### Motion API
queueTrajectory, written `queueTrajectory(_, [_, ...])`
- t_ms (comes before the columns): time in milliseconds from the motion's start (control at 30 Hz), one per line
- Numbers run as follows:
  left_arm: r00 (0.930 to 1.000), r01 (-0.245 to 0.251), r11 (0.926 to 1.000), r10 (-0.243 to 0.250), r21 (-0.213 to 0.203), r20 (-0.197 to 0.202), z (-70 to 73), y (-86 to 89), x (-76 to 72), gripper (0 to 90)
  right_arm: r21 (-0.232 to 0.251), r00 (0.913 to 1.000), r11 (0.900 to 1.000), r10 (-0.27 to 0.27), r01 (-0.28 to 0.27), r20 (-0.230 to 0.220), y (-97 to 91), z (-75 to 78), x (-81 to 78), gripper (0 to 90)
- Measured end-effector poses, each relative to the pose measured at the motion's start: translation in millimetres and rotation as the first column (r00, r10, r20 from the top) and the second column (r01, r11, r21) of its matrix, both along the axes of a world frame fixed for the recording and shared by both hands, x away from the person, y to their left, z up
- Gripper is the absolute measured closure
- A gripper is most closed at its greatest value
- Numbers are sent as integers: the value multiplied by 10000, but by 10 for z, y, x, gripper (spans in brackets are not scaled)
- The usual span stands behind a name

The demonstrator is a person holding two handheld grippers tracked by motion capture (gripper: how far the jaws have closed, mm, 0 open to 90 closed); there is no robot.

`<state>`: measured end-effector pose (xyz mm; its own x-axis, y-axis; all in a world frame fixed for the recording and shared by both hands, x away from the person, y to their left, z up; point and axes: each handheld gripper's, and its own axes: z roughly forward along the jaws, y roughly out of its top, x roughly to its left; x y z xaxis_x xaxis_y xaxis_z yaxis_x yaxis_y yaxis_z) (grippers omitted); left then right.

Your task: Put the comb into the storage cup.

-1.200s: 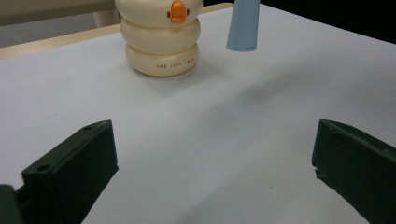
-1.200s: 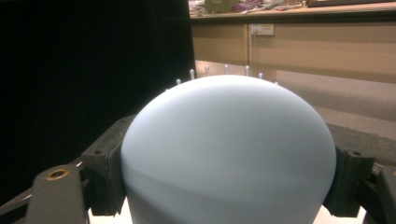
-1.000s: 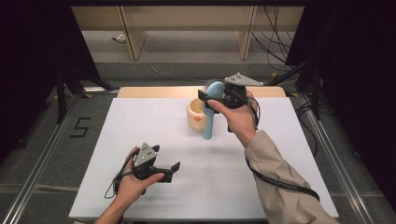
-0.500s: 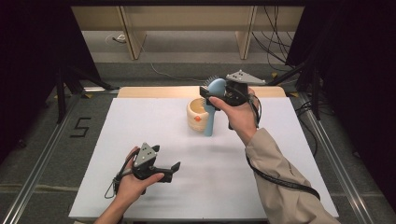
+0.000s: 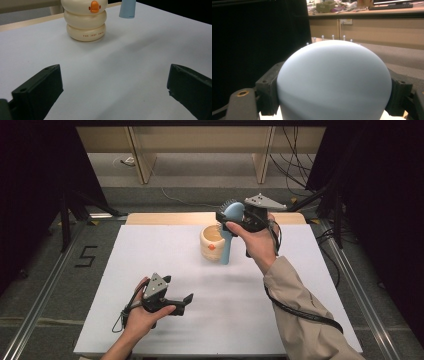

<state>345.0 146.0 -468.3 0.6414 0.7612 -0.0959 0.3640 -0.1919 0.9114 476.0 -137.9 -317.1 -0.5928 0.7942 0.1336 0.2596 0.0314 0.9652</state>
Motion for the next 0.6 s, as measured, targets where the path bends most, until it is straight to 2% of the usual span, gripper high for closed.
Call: queueTrajectory(600, [10000,-5,10000,5,-30,8,2,1,1,0,115,9997,9997,-215,214,139,-41,45,43,205])
